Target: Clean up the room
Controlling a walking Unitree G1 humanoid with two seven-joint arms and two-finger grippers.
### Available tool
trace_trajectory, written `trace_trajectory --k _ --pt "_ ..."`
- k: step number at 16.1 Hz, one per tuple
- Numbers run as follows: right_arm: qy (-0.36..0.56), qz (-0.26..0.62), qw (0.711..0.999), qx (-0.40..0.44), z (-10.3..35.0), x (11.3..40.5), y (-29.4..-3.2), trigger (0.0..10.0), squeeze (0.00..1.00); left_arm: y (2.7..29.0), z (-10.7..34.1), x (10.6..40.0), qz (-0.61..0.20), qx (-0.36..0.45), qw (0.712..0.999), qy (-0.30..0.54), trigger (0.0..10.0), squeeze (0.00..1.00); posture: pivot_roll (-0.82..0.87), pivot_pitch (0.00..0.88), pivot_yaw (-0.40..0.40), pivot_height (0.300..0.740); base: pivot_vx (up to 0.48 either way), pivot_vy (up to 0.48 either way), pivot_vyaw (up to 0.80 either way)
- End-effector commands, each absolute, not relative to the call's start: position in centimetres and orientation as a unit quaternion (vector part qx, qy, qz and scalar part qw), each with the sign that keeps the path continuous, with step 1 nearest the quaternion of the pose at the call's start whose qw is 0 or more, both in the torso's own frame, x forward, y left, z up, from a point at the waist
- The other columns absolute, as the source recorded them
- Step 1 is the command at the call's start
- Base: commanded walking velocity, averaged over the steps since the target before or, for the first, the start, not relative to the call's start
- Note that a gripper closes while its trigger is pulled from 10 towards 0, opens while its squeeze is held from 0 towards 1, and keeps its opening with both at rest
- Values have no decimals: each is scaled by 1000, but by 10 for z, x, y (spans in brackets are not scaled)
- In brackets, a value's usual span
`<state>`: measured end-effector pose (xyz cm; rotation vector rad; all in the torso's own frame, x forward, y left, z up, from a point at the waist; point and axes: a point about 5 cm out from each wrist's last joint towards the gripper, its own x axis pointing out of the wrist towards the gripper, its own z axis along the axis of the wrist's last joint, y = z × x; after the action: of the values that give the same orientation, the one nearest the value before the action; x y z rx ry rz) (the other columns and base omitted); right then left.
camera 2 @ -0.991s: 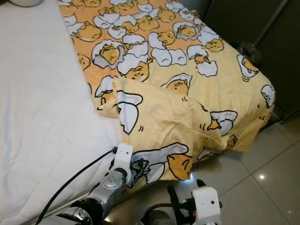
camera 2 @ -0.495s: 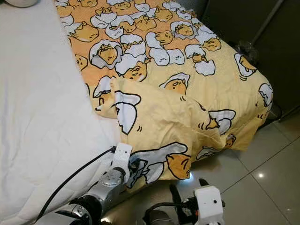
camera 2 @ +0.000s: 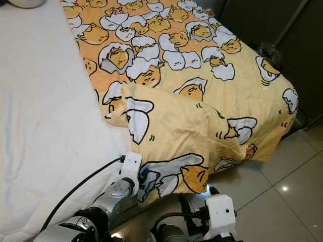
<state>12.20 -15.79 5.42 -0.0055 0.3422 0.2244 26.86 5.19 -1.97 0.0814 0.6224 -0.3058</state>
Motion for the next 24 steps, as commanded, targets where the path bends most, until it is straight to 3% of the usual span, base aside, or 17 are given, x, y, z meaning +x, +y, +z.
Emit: trace_trajectory --k 1,8,18,24 --pt "208 117 971 10 44 114 -160 10000 0 29 -18 263 -191 34 927 320 0 0 -260 149 -60 740 0 0 0" --pt "227 134 965 13 36 116 -158 10000 0 29 -18 264 -203 31 924 323 0 0 -257 120 -51 740 0 0 0" --pt "189 126 974 11 22 165 -150 10000 0 59 -13 279 -213 80 925 303 0 0 -214 0 56 740 0 0 0" --pt "185 127 974 13 17 176 -149 10000 0 60 -12 281 -225 95 926 289 0 0 -180 0 38 740 0 0 0"
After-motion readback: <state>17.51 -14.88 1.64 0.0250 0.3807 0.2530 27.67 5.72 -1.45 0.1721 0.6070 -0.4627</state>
